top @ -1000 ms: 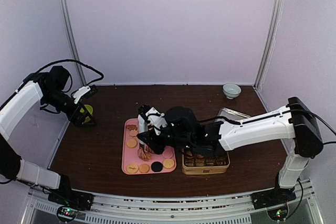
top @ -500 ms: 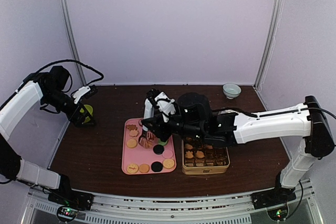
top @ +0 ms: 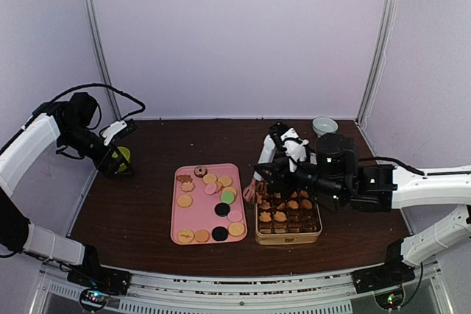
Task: Pack the cookies
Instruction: Place the fake cookies in the empty pocket of the box.
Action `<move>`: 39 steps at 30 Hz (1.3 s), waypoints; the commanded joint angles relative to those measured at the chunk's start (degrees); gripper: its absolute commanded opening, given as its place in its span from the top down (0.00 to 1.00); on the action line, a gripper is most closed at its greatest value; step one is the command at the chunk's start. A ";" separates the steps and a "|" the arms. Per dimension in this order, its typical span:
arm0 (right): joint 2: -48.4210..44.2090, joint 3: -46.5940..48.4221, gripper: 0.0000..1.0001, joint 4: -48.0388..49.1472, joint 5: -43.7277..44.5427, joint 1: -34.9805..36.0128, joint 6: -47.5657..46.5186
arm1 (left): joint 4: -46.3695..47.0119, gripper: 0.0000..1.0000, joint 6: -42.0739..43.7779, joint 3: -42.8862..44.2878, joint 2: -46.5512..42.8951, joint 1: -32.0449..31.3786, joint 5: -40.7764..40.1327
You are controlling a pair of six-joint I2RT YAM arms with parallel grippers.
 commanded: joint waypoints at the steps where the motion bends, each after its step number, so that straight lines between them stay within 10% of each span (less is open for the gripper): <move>1: -9.03 -4.57 0.76 -6.40 4.34 -0.43 2.28 | 0.60 0.08 1.10 1.15 0.25 0.39 1.24; 39: -20.24 -12.51 0.53 -13.08 6.84 -2.98 4.66 | 0.35 0.08 0.87 2.34 2.22 0.39 2.42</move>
